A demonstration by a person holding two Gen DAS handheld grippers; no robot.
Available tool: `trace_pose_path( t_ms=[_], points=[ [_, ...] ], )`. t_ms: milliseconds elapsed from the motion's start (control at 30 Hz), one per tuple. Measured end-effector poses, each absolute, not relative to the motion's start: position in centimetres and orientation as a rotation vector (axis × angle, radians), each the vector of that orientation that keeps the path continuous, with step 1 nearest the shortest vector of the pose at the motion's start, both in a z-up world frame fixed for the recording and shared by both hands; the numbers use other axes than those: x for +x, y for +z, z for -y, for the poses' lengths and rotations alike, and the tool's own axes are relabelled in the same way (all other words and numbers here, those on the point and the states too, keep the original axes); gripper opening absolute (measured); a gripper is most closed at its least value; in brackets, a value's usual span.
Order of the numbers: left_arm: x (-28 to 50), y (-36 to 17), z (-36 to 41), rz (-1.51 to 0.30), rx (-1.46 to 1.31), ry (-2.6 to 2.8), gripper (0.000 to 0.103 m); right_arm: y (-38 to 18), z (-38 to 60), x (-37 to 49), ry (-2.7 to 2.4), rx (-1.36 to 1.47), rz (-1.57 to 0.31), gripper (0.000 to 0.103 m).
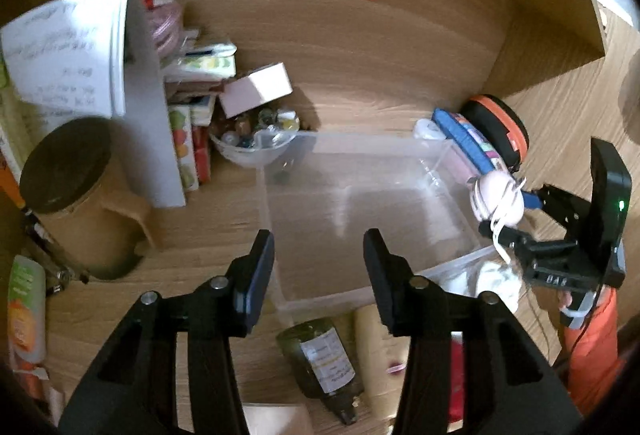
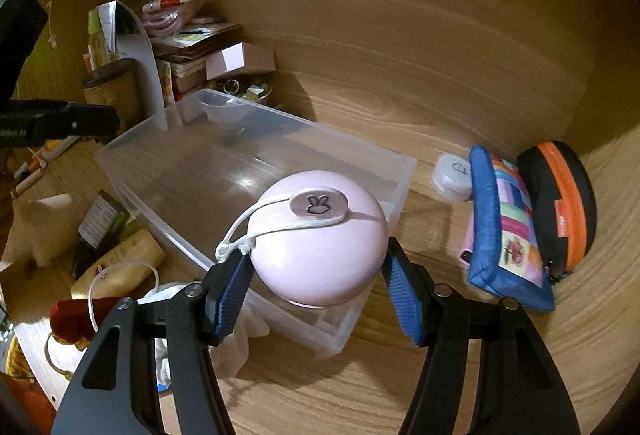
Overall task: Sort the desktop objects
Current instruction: 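Carry the pink case over the clear bin and open the right gripper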
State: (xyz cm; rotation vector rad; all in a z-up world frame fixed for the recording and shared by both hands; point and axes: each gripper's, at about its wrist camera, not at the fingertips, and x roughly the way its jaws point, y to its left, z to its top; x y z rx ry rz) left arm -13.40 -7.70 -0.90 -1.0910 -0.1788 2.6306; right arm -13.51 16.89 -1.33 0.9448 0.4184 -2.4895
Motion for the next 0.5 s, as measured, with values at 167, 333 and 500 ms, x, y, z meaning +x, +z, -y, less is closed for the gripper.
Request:
trace_pose_path(
  t_ms=[167, 333, 500],
  points=[
    [-13.4, -1.8, 8.8, 0.242, -1.059, 2.594, 0.057, -1.4, -16.3, -15.2, -2.469, 0.973, -0.391, 0.060],
    [-13.3, -1.3, 8.7, 0.237, -0.982, 2.601, 0.060, -2.2, -15.5, -17.0, -2.449, 1.028, -0.396, 0.060],
    [-14.2, -1.2, 8.1, 0.252, -1.005, 2.578, 0.061, -2.7, -15.0, -17.7, -2.435, 1.043, -0.414, 0.060]
  ],
)
